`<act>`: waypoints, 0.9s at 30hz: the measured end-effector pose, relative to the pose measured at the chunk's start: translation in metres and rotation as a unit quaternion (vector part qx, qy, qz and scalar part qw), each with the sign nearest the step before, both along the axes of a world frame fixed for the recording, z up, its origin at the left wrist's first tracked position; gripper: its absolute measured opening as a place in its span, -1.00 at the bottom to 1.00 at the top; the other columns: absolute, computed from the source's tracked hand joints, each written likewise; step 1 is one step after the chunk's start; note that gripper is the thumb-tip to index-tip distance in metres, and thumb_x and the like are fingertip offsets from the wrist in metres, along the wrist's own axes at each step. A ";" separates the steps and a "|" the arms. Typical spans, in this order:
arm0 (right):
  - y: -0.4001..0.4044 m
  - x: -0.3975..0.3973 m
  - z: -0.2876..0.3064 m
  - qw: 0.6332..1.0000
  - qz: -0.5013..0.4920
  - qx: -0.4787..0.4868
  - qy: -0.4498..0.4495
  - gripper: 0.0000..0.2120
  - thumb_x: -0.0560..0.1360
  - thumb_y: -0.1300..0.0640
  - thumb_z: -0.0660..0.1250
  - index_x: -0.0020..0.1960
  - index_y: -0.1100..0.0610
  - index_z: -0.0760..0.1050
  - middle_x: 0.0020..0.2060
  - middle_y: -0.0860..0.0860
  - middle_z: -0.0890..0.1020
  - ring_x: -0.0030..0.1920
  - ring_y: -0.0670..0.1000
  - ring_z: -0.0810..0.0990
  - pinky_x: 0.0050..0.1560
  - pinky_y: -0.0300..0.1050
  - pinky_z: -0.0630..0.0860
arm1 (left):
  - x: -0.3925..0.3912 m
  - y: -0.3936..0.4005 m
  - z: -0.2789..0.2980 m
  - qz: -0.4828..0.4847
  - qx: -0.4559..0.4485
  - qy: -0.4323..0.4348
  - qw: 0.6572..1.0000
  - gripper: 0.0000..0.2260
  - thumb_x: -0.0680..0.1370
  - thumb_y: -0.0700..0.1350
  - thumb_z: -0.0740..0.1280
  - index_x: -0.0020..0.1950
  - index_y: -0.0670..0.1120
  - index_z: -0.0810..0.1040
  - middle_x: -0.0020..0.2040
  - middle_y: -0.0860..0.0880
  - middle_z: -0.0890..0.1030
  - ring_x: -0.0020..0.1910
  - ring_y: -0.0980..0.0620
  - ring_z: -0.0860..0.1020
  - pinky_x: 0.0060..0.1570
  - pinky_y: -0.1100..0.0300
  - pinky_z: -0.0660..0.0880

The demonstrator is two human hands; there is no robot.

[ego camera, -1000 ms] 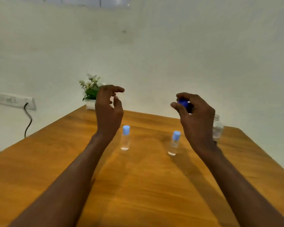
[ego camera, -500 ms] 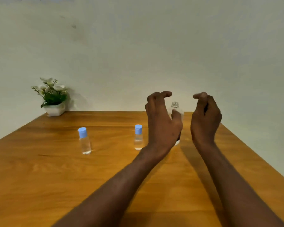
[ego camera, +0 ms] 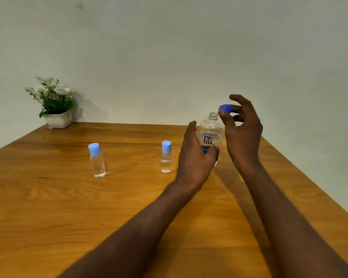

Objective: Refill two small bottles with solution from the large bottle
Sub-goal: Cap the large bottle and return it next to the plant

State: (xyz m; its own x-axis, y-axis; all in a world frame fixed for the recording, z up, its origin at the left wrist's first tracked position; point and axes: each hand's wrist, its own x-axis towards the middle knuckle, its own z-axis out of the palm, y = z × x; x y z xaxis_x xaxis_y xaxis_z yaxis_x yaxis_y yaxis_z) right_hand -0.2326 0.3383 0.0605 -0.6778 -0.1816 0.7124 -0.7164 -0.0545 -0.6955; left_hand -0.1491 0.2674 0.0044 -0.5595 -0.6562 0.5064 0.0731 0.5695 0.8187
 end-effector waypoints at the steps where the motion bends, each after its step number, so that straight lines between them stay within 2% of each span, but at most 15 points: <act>1: 0.000 0.001 0.000 1.000 0.003 -0.004 -0.007 -0.66 0.58 0.07 0.46 0.34 0.03 0.53 0.08 -0.16 0.67 0.00 -0.19 0.63 -0.05 -0.49 0.48 | 0.000 0.000 -0.001 -0.022 0.018 -0.009 1.000 -0.26 0.57 -0.09 0.47 0.63 0.05 0.12 0.56 0.02 0.38 0.49 0.04 0.41 0.27 0.27 0.43; 4: -0.002 0.002 0.000 1.000 0.013 -0.003 -0.023 -0.76 0.60 0.08 0.43 0.27 0.04 0.62 0.07 -0.14 0.70 0.02 -0.20 0.64 0.01 -0.42 0.54 | -0.002 -0.001 -0.007 -0.079 0.071 -0.029 0.994 -0.30 0.52 -0.11 0.53 0.55 0.07 0.22 0.43 0.03 0.51 0.38 0.02 0.53 0.09 0.34 0.51; 9: -0.005 0.005 0.000 0.997 0.059 -0.006 -0.056 -0.74 0.67 0.14 0.33 0.33 0.03 0.63 0.24 -0.09 0.68 0.13 -0.19 0.63 0.00 -0.50 0.50 | 0.000 -0.013 -0.007 -0.053 0.062 -0.056 0.995 -0.35 0.47 -0.04 0.58 0.48 0.03 0.37 0.36 0.03 0.57 0.22 0.12 0.54 -0.07 0.45 0.42; 14: 0.000 0.004 0.001 0.994 0.096 0.011 -0.056 -0.79 0.66 0.11 0.35 0.26 0.02 0.66 0.12 -0.13 0.72 0.15 -0.15 0.67 0.16 -0.27 0.61 | 0.002 -0.019 -0.010 -0.067 0.063 -0.059 0.994 -0.36 0.44 0.01 0.60 0.44 0.04 0.42 0.32 0.04 0.59 0.21 0.07 0.57 -0.04 0.38 0.47; 17: 0.003 0.001 0.000 0.991 0.120 0.024 -0.056 -0.76 0.69 0.14 0.29 0.29 0.05 0.65 0.16 -0.08 0.72 0.20 -0.10 0.67 0.21 -0.17 0.61 | 0.003 -0.020 -0.011 -0.069 0.063 -0.059 0.994 -0.36 0.43 0.03 0.60 0.45 0.04 0.42 0.32 0.04 0.59 0.22 0.06 0.58 0.02 0.32 0.51; 19: 0.004 0.000 0.000 0.987 0.145 0.022 -0.063 -0.72 0.71 0.18 0.23 0.33 0.08 0.63 0.19 -0.04 0.72 0.22 -0.10 0.66 0.20 -0.18 0.62 | 0.004 -0.020 -0.011 -0.072 0.064 -0.063 0.993 -0.35 0.43 0.03 0.60 0.45 0.04 0.42 0.33 0.03 0.58 0.24 0.05 0.58 0.08 0.26 0.54; 24: 0.003 0.000 0.000 0.982 0.177 0.020 -0.060 -0.67 0.71 0.21 0.22 0.42 0.00 0.55 0.25 -0.04 0.70 0.29 -0.13 0.63 0.12 -0.32 0.61 | 0.004 -0.021 -0.011 -0.073 0.067 -0.065 0.993 -0.35 0.43 0.04 0.60 0.46 0.05 0.41 0.34 0.04 0.57 0.26 0.05 0.57 0.01 0.34 0.48; 27: 0.003 -0.002 -0.002 0.982 0.177 0.011 -0.060 -0.71 0.69 0.23 0.24 0.33 0.05 0.63 0.21 -0.07 0.72 0.25 -0.13 0.65 0.15 -0.27 0.62 | 0.003 -0.021 -0.011 -0.073 0.069 -0.068 0.993 -0.34 0.44 0.04 0.60 0.47 0.04 0.40 0.35 0.03 0.57 0.26 0.03 0.57 0.03 0.31 0.49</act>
